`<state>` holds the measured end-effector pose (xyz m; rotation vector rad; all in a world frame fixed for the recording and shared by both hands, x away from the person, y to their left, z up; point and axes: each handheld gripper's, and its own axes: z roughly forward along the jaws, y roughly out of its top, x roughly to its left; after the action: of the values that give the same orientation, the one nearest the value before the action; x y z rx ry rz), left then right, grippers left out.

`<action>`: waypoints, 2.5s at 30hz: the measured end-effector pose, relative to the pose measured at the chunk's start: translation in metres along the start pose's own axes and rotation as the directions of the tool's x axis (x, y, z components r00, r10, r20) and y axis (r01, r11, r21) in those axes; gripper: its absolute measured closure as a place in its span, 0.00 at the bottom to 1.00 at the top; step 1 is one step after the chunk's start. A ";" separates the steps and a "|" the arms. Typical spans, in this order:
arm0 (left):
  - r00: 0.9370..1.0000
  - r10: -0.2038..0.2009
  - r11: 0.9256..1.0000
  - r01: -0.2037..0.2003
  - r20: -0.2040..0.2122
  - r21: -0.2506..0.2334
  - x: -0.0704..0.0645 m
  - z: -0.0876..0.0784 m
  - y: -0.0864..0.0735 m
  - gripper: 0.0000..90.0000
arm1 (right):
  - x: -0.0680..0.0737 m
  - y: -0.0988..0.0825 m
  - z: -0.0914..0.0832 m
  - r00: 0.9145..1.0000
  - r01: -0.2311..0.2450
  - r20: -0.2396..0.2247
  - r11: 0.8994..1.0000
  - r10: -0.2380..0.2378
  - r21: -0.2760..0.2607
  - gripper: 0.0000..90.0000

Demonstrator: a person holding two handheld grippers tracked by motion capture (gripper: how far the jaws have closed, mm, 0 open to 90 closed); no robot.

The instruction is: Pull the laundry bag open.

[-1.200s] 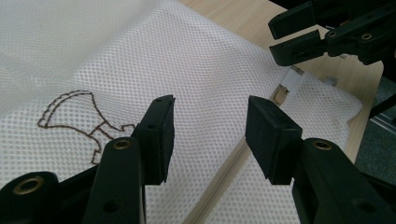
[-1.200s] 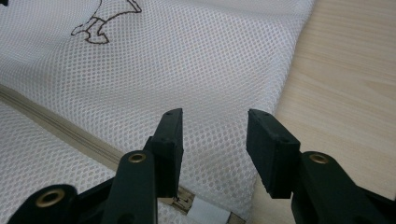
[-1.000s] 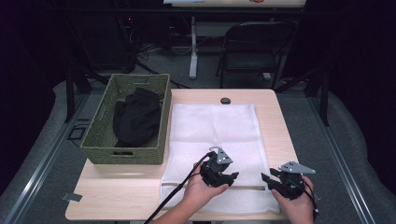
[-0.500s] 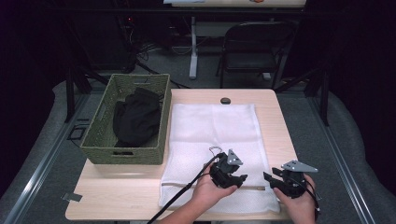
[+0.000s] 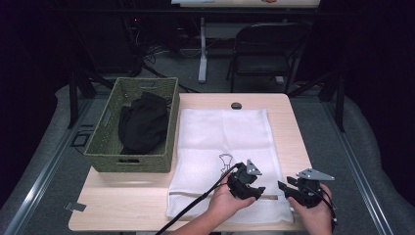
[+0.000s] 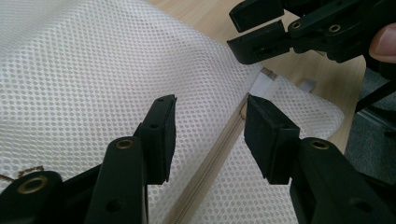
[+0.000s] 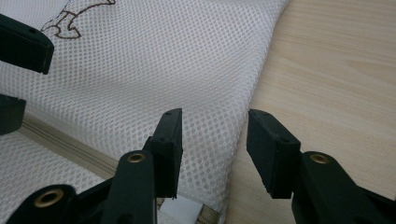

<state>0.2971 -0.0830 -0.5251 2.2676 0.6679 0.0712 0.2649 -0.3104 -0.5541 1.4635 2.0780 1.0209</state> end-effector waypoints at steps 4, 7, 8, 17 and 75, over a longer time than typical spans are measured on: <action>1.000 -0.007 1.000 0.007 0.011 -0.002 -0.003 0.003 -0.001 0.59 | -0.001 0.000 0.000 1.000 -0.008 0.001 1.000 0.008 0.000 0.62; 1.000 -0.008 1.000 0.008 0.012 -0.002 -0.004 0.005 -0.002 0.59 | -0.002 -0.001 0.000 1.000 -0.011 0.001 1.000 0.011 0.008 0.62; 1.000 0.000 1.000 0.000 0.012 0.003 -0.005 0.007 -0.002 0.59 | -0.004 -0.001 0.000 1.000 -0.011 0.005 1.000 0.011 0.014 0.62; 1.000 0.003 1.000 -0.003 0.012 0.009 -0.007 0.011 -0.003 0.59 | -0.008 -0.004 0.005 0.999 -0.040 0.028 0.998 0.038 0.056 0.61; 0.998 -0.007 0.999 0.010 0.059 -0.041 -0.011 -0.005 -0.009 0.68 | 0.016 0.017 -0.014 0.999 0.012 -0.048 1.000 -0.012 -0.006 0.97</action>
<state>0.2825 -0.0794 -0.5260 2.2183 0.6397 0.0143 0.2605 -0.2975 -0.5307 1.4351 2.1132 1.0669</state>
